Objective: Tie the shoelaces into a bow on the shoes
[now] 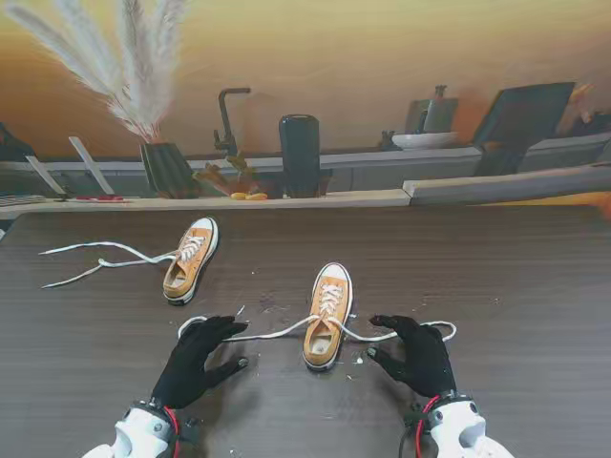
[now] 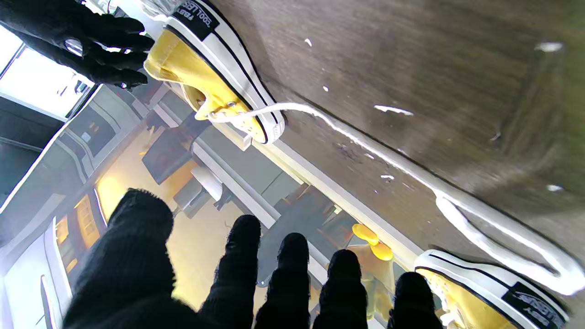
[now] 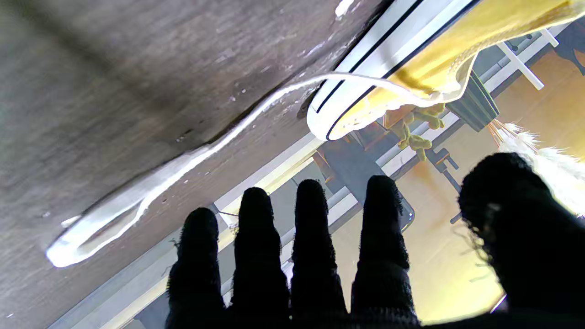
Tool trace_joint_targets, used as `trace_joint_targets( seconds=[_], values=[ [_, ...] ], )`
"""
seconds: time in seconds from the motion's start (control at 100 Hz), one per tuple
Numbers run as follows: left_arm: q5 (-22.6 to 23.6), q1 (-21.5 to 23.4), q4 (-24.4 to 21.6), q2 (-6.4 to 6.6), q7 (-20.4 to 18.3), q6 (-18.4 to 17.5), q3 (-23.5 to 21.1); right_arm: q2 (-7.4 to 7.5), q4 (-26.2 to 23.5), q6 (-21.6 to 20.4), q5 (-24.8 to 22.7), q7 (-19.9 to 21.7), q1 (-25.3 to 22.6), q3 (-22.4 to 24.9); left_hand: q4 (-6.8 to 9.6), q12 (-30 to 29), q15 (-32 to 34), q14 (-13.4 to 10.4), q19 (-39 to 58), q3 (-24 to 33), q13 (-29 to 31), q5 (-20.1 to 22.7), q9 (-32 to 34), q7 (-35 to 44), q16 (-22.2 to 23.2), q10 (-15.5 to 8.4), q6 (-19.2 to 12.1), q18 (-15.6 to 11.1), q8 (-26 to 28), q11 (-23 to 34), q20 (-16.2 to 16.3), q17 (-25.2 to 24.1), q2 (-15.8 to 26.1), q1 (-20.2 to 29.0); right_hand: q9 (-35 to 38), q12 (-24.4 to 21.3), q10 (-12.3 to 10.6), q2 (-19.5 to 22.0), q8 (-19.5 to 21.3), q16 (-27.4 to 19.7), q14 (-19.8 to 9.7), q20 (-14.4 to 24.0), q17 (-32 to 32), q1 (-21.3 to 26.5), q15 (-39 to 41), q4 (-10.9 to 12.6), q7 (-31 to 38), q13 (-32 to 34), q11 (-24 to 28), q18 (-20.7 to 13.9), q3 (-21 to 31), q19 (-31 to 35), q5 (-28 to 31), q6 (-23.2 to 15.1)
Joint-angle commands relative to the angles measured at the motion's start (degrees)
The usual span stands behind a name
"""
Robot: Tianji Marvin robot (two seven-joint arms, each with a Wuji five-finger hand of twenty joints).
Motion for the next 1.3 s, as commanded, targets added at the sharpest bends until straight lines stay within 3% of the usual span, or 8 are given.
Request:
trace_joint_targets(
  seconds=[0.0, 0.36, 0.61, 0.91, 1.29],
  values=[
    [0.13, 0.27, -0.35, -0.12, -0.52, -0.26, 0.10, 0.19, -0.24, -0.12, 0.00, 0.98, -0.14, -0.05, 0.04, -1.41, -0.22, -1.09, -0.40, 0.64, -0.71, 1.09, 0.20, 0.19, -1.62, -0.94, -1.09, -3.47, -0.04, -0.09, -0.64, -0.28, 1.49, 0.82, -1.40, -0.63, -1.11, 0.96, 0.21, -0.95, -0.62, -0.59, -0.51, -2.54, -0.73, 1.55, -0.36, -1.63, -0.70, -1.83, -1.11, -0.64, -0.55, 0.07],
    [0.60, 1.09, -1.18, -0.16, -0.06, -0.67, -0.64, 0.36, -0.11, 1.22, -1.84, 0.04, 0.26, -0.96, 0.04, -1.35, -0.22, -1.01, -0.28, 0.65, -0.68, 1.26, 0.23, 0.30, -1.57, -0.89, -1.07, -3.51, 0.07, -0.08, -0.72, -0.20, 1.51, 0.78, -0.16, -0.54, -0.82, -1.21, 0.37, -0.71, 0.05, -0.86, -1.09, -1.02, -0.34, 1.35, 0.01, -0.81, -0.42, -1.63, -0.86, -1.02, 0.71, 0.39],
    [-0.27, 1.02, -1.35, -0.19, -0.66, -0.45, -0.46, 1.48, 1.17, 10.00, -10.47, -2.47, 3.89, -4.80, 0.04, -1.34, -0.24, -1.03, -0.24, 0.68, -0.72, 1.37, 0.25, 0.35, -1.55, -0.85, -1.06, -3.60, 0.11, -0.08, -0.76, -0.18, 1.54, 0.86, -1.22, -0.33, -1.15, -6.20, 1.31, -0.59, -0.01, -1.46, -2.94, 1.31, -0.54, 0.53, 1.36, -1.64, -0.17, -1.83, -0.80, -1.90, 2.68, 1.47],
    [0.05, 1.40, -1.89, -0.07, -0.96, -0.72, -0.32, 3.01, 5.57, 15.37, -15.72, 0.72, 10.90, -10.95, 0.01, -1.35, -0.28, -1.06, -0.25, 0.62, -0.78, 1.57, 0.16, 0.42, -1.56, -0.90, -1.02, -3.65, 0.18, -0.13, -0.81, -0.26, 1.63, 0.80, -5.31, 0.02, -1.47, -9.06, 3.95, -0.62, -0.29, -2.06, -4.77, 1.55, -0.99, -0.08, 0.71, -3.80, 0.52, -2.03, 1.27, -2.31, 0.35, 3.36],
    [0.18, 1.69, -2.09, -0.10, -0.70, -1.22, -0.27, 2.21, 14.70, 18.05, -15.42, -3.42, 19.33, -18.57, 0.04, -1.32, -0.23, -1.01, -0.21, 0.65, -0.68, 2.15, 0.35, 0.78, -1.54, -0.82, -1.15, -3.60, 0.44, -0.06, -0.84, -0.22, 1.61, 0.88, -5.04, 0.73, -0.96, -14.14, 7.13, -0.70, 0.16, -2.68, -4.26, 2.77, 0.17, -0.97, 1.87, -2.57, 3.14, -1.36, 9.14, -0.85, 0.82, 4.86]
  ],
)
